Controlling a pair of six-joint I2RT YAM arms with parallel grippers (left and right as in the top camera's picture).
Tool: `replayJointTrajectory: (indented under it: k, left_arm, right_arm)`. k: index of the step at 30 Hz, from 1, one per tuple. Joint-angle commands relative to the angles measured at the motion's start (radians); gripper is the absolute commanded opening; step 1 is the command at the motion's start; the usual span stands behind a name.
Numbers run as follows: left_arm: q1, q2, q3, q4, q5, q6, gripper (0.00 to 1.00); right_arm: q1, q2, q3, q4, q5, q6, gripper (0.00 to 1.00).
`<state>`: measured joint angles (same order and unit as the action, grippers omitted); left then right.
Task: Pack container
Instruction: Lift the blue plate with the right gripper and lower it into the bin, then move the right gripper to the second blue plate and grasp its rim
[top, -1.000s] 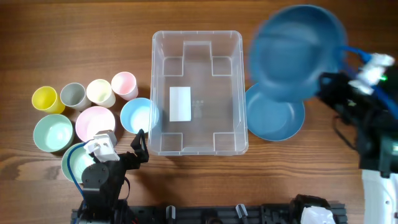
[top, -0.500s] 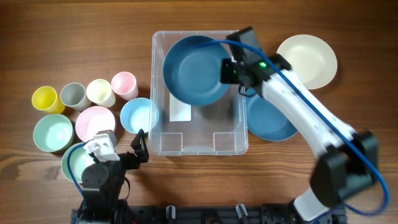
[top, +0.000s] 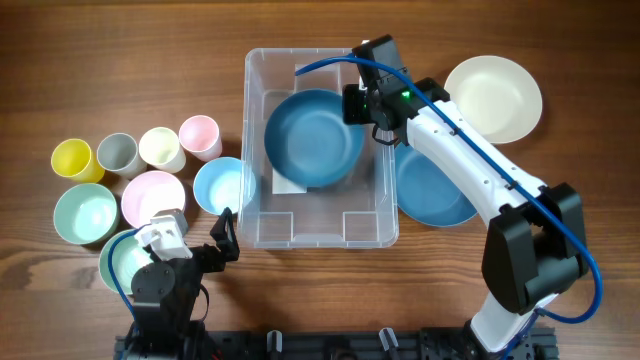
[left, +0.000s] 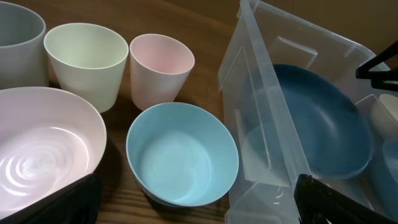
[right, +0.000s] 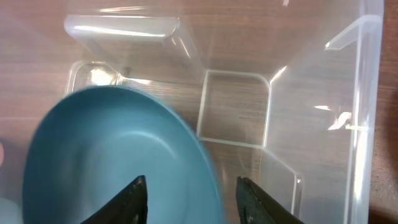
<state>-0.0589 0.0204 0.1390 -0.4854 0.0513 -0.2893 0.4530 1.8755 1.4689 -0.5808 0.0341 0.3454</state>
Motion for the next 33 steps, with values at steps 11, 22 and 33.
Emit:
replayJointTrajectory:
  k: [11, 22, 33]
  left_arm:
    - [-0.005, -0.004, -0.002, 0.004, 0.012, 0.021, 1.0]
    - [-0.005, -0.004, -0.002, 0.004, 0.012, 0.021, 1.0]
    - [-0.005, -0.004, -0.002, 0.004, 0.012, 0.021, 1.0]
  right_arm:
    - [-0.357, -0.303, 0.031, -0.381, 0.101, 0.25, 0.72]
    - [-0.662, -0.295, -0.187, -0.5, -0.025, 0.186, 0.76]
    - [-0.664, -0.295, -0.613, -0.22, -0.15, 0.184, 0.54]
